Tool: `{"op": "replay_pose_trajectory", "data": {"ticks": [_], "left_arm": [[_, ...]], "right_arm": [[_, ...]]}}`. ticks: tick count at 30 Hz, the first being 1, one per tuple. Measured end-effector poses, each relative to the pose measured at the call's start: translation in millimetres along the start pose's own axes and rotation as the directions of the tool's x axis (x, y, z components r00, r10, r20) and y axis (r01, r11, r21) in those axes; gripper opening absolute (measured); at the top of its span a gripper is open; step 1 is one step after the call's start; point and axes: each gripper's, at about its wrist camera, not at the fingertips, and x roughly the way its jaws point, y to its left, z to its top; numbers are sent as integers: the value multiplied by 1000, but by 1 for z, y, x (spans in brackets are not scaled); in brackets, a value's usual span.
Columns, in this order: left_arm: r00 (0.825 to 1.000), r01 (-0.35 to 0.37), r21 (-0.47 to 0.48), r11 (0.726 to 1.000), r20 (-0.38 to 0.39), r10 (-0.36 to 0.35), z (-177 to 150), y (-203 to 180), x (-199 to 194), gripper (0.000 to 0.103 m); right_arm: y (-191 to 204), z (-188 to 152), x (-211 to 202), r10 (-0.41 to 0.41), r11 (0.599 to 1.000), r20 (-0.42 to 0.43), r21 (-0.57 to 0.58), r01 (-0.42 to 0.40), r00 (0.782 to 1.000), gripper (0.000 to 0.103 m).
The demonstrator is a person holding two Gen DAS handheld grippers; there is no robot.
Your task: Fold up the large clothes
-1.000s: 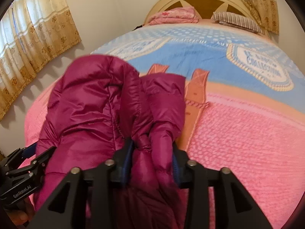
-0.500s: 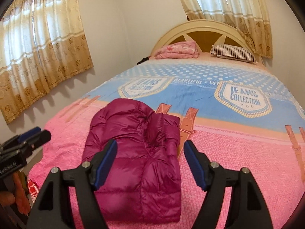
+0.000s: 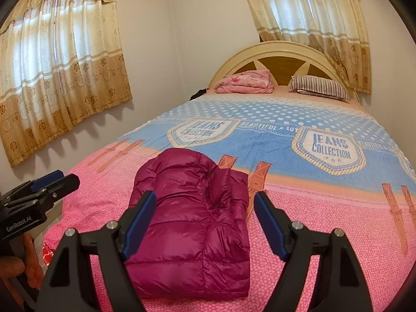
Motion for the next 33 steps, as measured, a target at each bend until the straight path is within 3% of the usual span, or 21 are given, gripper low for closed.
{"op": "replay_pose_trajectory", "data": {"ticks": [33], "left_arm": [[1000,-11,2,1000,-10,11,-3,1,6,69]], "right_arm": [[-4,-9,-3,11,1000,-12,25,-10,1000,81]]}}
